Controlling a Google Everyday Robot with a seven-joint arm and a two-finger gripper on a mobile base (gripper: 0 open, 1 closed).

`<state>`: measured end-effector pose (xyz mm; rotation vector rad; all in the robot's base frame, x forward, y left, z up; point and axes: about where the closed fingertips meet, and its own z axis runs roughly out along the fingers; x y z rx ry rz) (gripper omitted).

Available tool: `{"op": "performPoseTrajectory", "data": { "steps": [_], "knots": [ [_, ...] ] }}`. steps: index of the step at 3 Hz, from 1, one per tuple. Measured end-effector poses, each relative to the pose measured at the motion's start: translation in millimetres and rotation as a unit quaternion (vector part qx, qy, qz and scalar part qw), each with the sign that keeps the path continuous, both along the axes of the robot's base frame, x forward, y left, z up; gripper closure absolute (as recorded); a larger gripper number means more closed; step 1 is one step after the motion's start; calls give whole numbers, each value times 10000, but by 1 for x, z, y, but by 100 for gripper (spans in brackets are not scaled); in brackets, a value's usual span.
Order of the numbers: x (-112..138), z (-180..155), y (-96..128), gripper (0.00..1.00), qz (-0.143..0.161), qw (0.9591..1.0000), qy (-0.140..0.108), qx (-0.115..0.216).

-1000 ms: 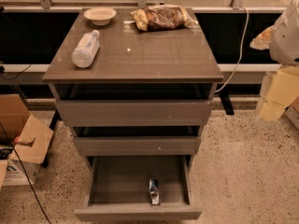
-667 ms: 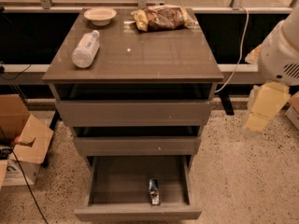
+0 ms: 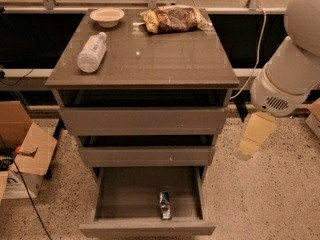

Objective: Pick redbull can from bottom drawer and place on counter

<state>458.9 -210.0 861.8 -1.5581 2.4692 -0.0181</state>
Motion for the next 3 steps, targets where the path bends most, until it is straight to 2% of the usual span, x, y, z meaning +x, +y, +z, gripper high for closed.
{"op": "performPoseTrajectory", "data": {
  "steps": [1, 2, 3],
  "knots": [
    [0, 0, 0, 0, 0, 10000, 0, 0],
    [11, -18, 14, 0, -153, 9998, 106, 74],
    [26, -54, 38, 0, -368, 9985, 344, 208]
  ]
}}
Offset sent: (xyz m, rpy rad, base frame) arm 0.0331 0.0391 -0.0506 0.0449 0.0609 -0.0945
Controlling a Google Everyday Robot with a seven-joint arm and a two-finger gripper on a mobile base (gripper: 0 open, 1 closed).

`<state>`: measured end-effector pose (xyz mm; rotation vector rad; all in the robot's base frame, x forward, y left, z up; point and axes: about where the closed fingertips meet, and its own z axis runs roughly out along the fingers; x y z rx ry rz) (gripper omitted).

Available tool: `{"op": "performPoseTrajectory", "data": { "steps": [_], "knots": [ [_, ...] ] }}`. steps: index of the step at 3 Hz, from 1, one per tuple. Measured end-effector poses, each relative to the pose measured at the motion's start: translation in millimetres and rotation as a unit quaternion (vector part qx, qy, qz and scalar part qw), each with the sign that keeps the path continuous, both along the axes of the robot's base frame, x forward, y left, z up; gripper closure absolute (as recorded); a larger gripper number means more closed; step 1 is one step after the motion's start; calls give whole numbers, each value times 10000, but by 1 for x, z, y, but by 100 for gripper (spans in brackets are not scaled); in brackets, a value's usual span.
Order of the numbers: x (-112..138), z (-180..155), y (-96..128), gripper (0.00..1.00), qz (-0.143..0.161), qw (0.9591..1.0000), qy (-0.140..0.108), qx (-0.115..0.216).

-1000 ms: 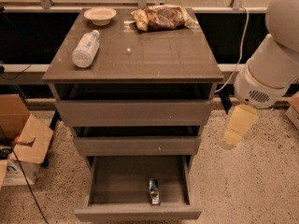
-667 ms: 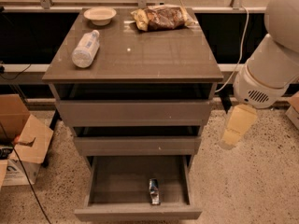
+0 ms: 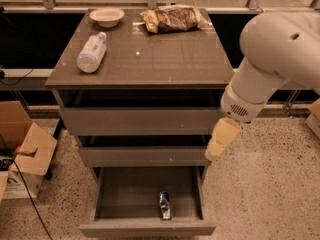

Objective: Pick redbull can from bottom drawer and place on counter

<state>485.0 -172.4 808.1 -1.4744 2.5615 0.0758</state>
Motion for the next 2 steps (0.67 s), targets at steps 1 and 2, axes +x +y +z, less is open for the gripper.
{"op": "performPoseTrajectory", "data": {
  "steps": [1, 2],
  "knots": [
    [13, -53, 29, 0, -342, 9989, 281, 119],
    [22, -97, 42, 0, -755, 9958, 457, 239]
  ]
}}
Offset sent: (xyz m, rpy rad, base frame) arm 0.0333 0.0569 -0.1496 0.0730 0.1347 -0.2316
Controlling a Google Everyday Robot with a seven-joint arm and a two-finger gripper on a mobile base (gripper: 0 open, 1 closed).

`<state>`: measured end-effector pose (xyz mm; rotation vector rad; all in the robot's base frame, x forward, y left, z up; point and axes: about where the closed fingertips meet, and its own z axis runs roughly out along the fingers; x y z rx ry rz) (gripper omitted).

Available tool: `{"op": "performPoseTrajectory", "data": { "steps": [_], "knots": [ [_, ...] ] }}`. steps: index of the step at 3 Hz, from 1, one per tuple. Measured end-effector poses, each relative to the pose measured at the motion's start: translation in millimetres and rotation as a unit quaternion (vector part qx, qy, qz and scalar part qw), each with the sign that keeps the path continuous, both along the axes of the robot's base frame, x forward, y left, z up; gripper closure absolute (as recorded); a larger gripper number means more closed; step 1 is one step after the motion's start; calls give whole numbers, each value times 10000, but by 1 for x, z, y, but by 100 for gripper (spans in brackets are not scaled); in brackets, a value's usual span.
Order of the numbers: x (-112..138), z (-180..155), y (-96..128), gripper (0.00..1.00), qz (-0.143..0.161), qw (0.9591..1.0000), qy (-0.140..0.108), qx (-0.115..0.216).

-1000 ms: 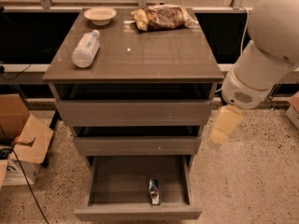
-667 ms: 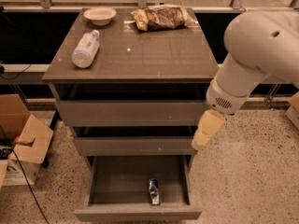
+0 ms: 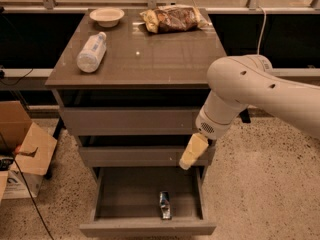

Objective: Pick redbull can from bottom drawer and place on counter

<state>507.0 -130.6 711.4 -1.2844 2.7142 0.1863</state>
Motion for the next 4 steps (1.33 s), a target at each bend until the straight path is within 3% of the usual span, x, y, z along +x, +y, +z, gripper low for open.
{"op": "performPoseTrajectory", "data": {
  "steps": [1, 2, 3, 4],
  "knots": [
    [0, -2, 1, 0, -31, 10000, 3, -41],
    [7, -24, 12, 0, -208, 9996, 123, -118],
    [22, -94, 32, 0, -956, 9944, 451, 60],
    [32, -132, 40, 0, -1416, 9879, 576, 267]
  ]
}}
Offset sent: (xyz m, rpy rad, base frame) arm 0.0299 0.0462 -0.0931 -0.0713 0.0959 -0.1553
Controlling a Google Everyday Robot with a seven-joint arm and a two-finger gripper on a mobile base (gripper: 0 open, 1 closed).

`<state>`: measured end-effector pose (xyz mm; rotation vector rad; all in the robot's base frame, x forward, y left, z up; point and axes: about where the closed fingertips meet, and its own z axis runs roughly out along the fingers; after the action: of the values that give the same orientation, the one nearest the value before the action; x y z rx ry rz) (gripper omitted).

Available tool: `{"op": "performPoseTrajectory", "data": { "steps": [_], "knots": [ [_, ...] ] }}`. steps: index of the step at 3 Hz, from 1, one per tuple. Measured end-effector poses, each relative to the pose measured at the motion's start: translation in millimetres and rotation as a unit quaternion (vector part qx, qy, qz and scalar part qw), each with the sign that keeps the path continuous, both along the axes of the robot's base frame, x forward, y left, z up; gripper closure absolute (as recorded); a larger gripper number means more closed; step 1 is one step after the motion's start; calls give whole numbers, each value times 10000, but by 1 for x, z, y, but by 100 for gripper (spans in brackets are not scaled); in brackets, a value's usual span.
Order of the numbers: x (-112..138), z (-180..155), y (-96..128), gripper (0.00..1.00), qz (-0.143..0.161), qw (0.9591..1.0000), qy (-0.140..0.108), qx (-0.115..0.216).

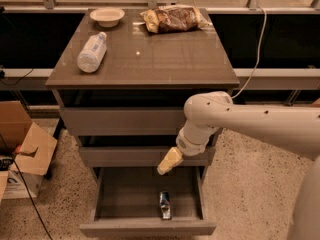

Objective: Pick redbull can from bottom drawer and place on counter

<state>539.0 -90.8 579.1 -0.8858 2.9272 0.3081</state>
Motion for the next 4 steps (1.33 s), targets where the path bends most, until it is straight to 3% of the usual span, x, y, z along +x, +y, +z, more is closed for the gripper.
{"op": "performPoseTrajectory", "data": {
  "steps": [1, 3, 4],
  "knots": [
    [1, -39, -5, 0, -618, 9978, 82, 245],
    [3, -53, 1, 0, -747, 9969, 95, 243],
    [-3, -84, 5, 0, -993, 9946, 270, 163]
  ]
}}
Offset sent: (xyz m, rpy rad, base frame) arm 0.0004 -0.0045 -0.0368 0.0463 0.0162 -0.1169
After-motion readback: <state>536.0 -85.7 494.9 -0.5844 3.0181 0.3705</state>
